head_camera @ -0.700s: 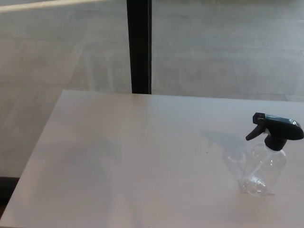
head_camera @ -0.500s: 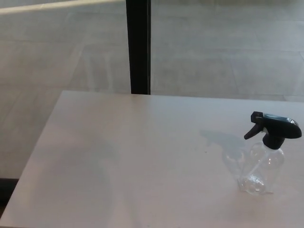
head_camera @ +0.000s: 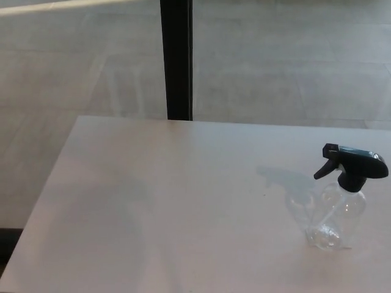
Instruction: The robot uses its right hand to grab and lift the lid of the spray bottle kept in the middle of the desk and places the lid on the right side of the bottle
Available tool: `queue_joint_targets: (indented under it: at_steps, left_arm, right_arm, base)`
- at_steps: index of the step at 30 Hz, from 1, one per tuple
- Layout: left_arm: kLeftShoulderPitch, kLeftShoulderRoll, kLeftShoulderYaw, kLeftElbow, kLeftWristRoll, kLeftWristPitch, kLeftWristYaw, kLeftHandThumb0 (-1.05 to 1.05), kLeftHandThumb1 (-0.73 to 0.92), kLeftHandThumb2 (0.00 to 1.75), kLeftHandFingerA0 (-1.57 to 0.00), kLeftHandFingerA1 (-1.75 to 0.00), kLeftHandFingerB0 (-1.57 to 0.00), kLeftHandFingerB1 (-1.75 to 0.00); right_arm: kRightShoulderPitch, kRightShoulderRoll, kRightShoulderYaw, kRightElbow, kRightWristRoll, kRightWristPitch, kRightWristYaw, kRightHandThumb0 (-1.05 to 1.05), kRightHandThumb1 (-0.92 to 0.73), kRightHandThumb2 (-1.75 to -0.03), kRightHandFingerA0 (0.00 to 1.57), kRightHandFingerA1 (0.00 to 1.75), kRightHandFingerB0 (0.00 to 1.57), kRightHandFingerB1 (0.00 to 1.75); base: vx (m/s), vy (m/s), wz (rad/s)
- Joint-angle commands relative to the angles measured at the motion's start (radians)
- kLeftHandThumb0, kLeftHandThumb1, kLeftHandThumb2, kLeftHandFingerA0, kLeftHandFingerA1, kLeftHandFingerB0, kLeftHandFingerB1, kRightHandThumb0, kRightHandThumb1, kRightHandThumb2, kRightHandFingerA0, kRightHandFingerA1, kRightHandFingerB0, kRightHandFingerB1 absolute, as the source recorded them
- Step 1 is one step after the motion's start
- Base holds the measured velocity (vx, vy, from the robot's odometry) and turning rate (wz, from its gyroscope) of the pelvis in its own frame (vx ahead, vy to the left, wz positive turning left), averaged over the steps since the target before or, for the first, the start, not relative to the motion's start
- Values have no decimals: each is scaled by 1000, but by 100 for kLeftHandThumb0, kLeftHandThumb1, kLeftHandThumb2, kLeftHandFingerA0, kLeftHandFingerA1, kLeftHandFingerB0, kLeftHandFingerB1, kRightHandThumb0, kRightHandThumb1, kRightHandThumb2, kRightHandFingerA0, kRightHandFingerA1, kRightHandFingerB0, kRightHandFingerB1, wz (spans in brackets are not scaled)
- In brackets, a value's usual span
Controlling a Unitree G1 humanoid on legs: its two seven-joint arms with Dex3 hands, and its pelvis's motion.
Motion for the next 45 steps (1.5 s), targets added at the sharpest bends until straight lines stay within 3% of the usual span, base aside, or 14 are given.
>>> queue_joint_targets:
  at_steps: [1, 2, 3, 4, 5, 6, 8, 9, 11, 14, 15, 16, 25, 45]
  left_arm:
    - [7, 9, 2, -3, -17, -12, -15, -82, 67, 107, -50, -61, -30, -51]
    - [12, 4, -2, -3, -14, -18, -14, -82, 67, 107, -50, -61, -30, -51]
    - [13, 4, 0, -2, -15, -17, -16, -82, 84, 65, -55, -50, -37, -38]
    - [14, 4, 1, -4, -17, -18, -16, -81, 83, 65, -56, -51, -38, -39]
    - [12, 3, 2, -4, -18, -17, -14, -83, 69, 105, -49, -59, -32, -51]
    - [8, 1, 5, 0, -21, -12, -9, -79, 82, 65, -57, -50, -39, -39]
    - [5, 1, 8, 0, -22, -6, 2, -78, 83, 65, -58, -50, -39, -39]
    - [5, 1, 8, 1, -22, -8, -2, -78, 66, 106, -51, -61, -32, -52]
    - [5, 2, 6, 1, -20, -12, -5, -78, 66, 106, -51, -61, -32, -52]
    - [2, 3, 8, 3, -23, -3, -7, -80, 67, 106, -52, -61, -33, -52]
    - [1, 2, 11, 3, -26, 0, -10, -77, 65, 106, -51, -62, -32, -52]
    - [1, 3, 7, 2, -22, -4, -12, -80, 85, 65, -55, -51, -37, -40]
    - [9, 7, -1, -6, -16, -12, -14, -80, 85, 65, -56, -51, -38, -40]
    - [8, 16, -7, -2, -12, -18, -10, -81, 85, 65, -56, -50, -39, -39]
  right_arm:
    - [-64, -18, 75, -222, -4, 51, 17, -72, -57, -88, 9, 46, 4, 33]
    - [-76, -21, 120, -274, -38, 32, 21, -72, -57, -88, 9, 46, 4, 33]
    - [-77, -17, 138, -311, -44, 23, 29, -71, -56, -87, 8, 44, 6, 34]
    - [-81, -15, 161, -353, -55, 29, 28, -37, -41, -99, 0, 50, 0, 48]
    - [-92, -16, 194, -404, -73, 50, 24, -72, -45, -89, 34, 51, 14, 41]
    - [-114, -13, 227, -452, -80, 71, 31, -76, -64, -60, 23, 37, 21, 29]
    - [-146, 1, 272, -505, -90, 73, 32, -80, -50, -86, 23, 48, 20, 42]
    - [-161, 31, 322, -560, -109, 8, 47, -76, -48, -84, 27, 49, 22, 42]
    - [-154, 34, 353, -595, -117, -6, 57, -74, -50, -85, 27, 50, 22, 42]
    - [-148, 38, 479, -732, -167, 38, 104, -76, -51, -87, 28, 50, 20, 42]
    - [-146, 36, 506, -751, -180, 31, 112, -75, -64, -60, 36, 45, 28, 30]
    - [-142, 32, 543, -770, -209, 23, 123, -75, -52, -87, 27, 49, 18, 41]
    - [-134, -1, 770, -843, -338, 35, 193, -76, -66, -61, 30, 44, 25, 29]
    - [-152, -46, 957, -889, -656, 59, 210, -79, -75, -64, 47, 46, 43, 33]
  base:
    - [0, 0, 0]
    - [0, 0, 0]
    - [0, 0, 0]
    - [0, 0, 0]
    - [0, 0, 0]
    - [0, 0, 0]
    - [0, 0, 0]
    - [0, 0, 0]
    - [0, 0, 0]
    - [0, 0, 0]
    - [0, 0, 0]
    - [0, 0, 0]
    - [0, 0, 0]
    - [0, 0, 0]
